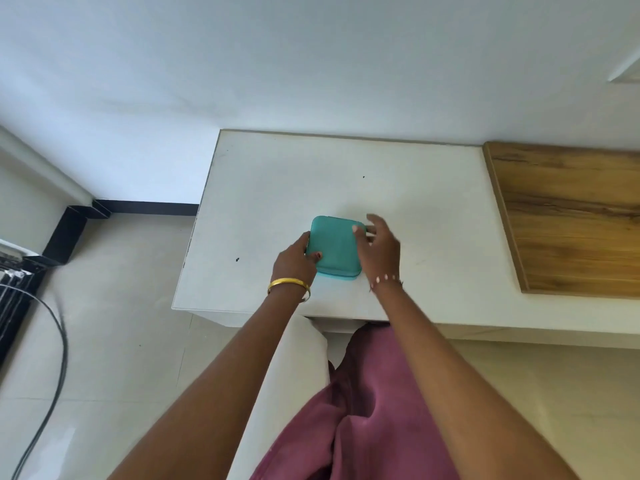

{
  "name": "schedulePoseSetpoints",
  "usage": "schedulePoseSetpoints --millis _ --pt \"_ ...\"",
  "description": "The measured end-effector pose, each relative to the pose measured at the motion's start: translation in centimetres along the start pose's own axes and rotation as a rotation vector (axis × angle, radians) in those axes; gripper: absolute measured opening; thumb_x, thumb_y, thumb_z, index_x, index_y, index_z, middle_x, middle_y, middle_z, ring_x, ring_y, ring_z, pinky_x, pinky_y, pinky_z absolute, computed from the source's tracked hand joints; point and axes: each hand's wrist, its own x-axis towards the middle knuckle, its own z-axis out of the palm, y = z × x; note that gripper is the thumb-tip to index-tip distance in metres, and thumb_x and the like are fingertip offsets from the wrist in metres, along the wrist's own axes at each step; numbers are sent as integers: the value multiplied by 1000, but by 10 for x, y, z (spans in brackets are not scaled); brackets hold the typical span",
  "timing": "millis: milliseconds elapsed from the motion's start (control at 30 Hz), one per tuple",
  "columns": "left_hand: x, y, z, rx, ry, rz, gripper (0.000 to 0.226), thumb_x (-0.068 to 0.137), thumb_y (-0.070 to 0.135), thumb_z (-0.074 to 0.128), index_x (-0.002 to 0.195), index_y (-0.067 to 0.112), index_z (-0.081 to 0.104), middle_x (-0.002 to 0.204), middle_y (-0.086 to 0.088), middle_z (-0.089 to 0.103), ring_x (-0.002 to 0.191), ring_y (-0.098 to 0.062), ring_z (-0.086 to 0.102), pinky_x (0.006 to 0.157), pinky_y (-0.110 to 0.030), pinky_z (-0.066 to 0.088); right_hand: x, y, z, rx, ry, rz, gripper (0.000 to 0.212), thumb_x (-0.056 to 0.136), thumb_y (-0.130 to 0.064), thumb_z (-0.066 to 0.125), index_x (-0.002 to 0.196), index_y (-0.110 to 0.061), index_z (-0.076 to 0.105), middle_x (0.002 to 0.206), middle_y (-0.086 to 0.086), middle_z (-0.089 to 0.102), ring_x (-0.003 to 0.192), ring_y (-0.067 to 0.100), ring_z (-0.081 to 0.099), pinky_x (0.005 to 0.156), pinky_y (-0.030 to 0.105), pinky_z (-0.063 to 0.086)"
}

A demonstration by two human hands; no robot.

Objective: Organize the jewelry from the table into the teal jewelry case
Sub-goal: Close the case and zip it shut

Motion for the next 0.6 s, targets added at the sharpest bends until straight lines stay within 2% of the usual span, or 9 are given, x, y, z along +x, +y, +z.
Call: schedulePoseSetpoints --millis 67,133,200,333,500,600 --pt "-5 -2 6 58 40 70 50 93 13 45 140 18 30 131 -15 52 115 -32 51 90 -35 43 -26 3 2 -18 -105 -7 50 89 -17 56 135 -6 41 136 15 47 125 27 46 104 30 35" --pt "-10 -5 11 173 83 182 54 93 7 41 143 16 24 147 -11 34 128 -29 40 100 -37 39 -40 10 1 -144 -221 -62 59 91 -14 53 143 -7 26 151 12 26 139 23 27 110 24 23" --pt "-15 -9 18 293 71 283 54 93 4 39 144 15 25 154 -7 19 136 -28 28 106 -35 35 -45 15 -2 -257 -276 -125 60 93 -13 50 145 -9 20 155 11 12 142 23 21 112 26 23" --pt "-22 -15 23 333 11 305 54 95 6 40 144 20 23 157 -1 7 143 -23 15 111 -32 28 -45 15 -8 -342 -295 -156 58 93 -13 51 144 -10 24 156 12 11 141 23 24 112 26 23" --pt "-18 -13 15 342 11 308 62 91 -5 36 144 25 23 156 -1 12 136 -21 33 105 -30 34 -42 10 -10 -368 -320 -123 59 92 -14 53 144 -11 25 155 12 13 139 24 29 112 26 23" --pt "-16 -14 12 350 3 305 68 88 -10 33 144 26 21 156 0 11 134 -23 36 105 -30 35 -38 6 -9 -386 -336 -123 59 92 -14 52 145 -11 24 155 12 12 138 24 30 112 26 23"
